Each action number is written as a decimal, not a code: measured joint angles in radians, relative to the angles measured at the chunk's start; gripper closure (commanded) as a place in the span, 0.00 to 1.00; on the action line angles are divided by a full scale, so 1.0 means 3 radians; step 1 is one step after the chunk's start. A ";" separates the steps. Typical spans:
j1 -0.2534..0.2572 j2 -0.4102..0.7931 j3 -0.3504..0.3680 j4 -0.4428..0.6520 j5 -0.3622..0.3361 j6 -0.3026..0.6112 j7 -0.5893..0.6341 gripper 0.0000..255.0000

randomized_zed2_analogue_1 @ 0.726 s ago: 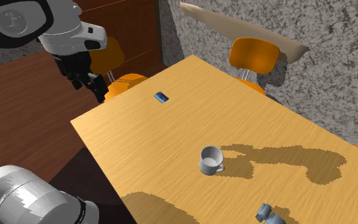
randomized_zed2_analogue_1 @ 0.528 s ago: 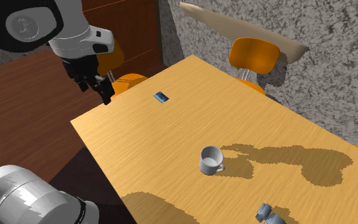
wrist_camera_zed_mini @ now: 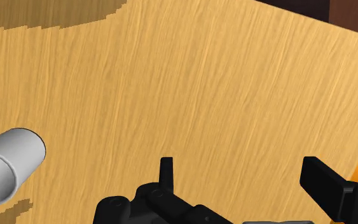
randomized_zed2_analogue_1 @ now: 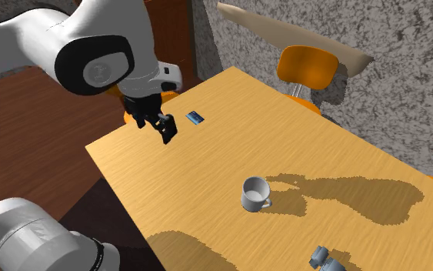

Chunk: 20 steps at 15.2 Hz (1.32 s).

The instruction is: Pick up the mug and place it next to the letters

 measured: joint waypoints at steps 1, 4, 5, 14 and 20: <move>-0.0018 0.0063 -0.0030 -0.0005 -0.0028 0.0070 -0.0018 0.00; -0.0087 0.0265 -0.0151 -0.0024 -0.0124 0.0295 -0.0103 0.00; -0.0109 0.0360 -0.0203 -0.0021 -0.0154 0.0388 -0.0144 0.00; -0.0284 0.1151 -0.0598 0.0097 -0.0313 0.1103 -0.0435 0.00; -0.0382 0.1781 -0.0847 0.0347 -0.0253 0.1508 -0.0679 0.00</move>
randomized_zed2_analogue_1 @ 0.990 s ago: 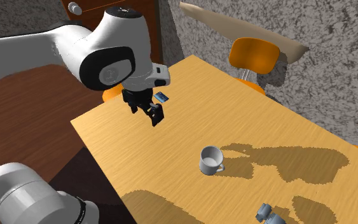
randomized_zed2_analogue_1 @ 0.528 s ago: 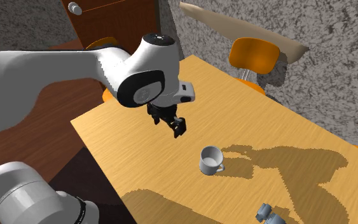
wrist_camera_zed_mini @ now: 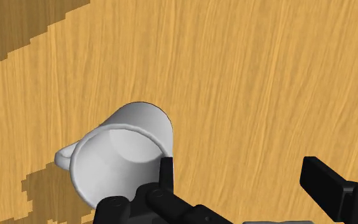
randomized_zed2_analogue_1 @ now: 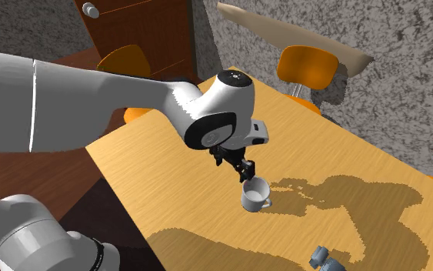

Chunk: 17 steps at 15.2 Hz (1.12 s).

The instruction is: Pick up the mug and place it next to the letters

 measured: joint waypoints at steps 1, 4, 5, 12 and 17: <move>-0.0020 0.0110 -0.0038 0.0058 0.0025 0.0055 -0.0048 0.00; -0.0063 0.0437 -0.0111 0.0250 0.0132 0.0189 -0.0161 0.00; -0.0075 0.0506 -0.0123 0.0259 0.0158 0.0247 -0.0188 0.00; -0.0112 0.0736 -0.0141 0.0191 0.0269 0.0532 -0.0291 0.00; -0.0117 0.0758 -0.0141 0.0176 0.0282 0.0569 -0.0301 0.00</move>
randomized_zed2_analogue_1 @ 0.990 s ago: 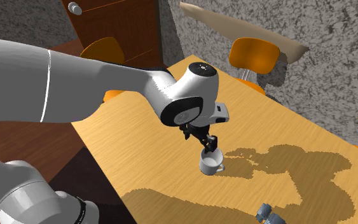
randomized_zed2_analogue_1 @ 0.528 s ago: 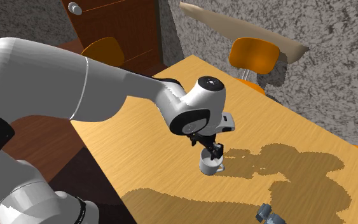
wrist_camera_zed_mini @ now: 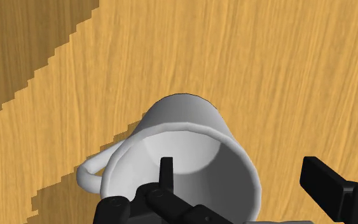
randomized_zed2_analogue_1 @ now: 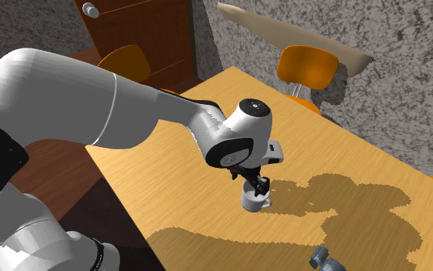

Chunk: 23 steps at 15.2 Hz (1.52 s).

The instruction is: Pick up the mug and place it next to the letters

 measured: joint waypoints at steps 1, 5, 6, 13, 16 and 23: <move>0.0000 0.0000 0.0000 0.0000 0.0000 0.0001 0.0000 0.00; 0.0000 0.0000 0.0000 0.0000 0.0000 0.0001 0.0000 1.00; 0.0000 0.0001 0.0000 0.0000 0.0000 0.0001 0.0000 1.00; -0.0001 -0.0013 -0.0003 0.0005 -0.0007 -0.0017 0.0000 1.00; 0.0012 -0.0088 -0.0002 0.0044 -0.0047 -0.0124 0.0034 1.00; 0.0024 -0.0283 -0.0003 0.0174 -0.0143 -0.0433 0.0085 1.00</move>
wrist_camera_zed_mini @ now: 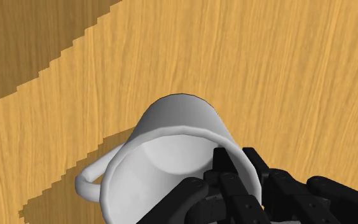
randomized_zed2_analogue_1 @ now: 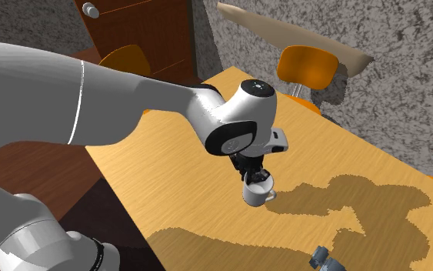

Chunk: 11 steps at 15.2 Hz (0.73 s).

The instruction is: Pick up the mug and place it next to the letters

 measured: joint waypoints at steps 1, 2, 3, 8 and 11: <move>0.0003 -0.0025 0.0003 0.0026 -0.0011 -0.0049 0.0009 1.00; 0.0001 -0.0047 0.0001 0.0049 -0.0020 -0.0091 0.0007 1.00; 0.0001 -0.0068 0.0001 0.0074 -0.0029 -0.0136 0.0010 1.00; 0.0009 -0.0156 0.0011 0.0215 -0.0062 -0.0358 0.0026 1.00; 0.0010 -0.0188 0.0014 0.0319 -0.0071 -0.0491 0.0023 1.00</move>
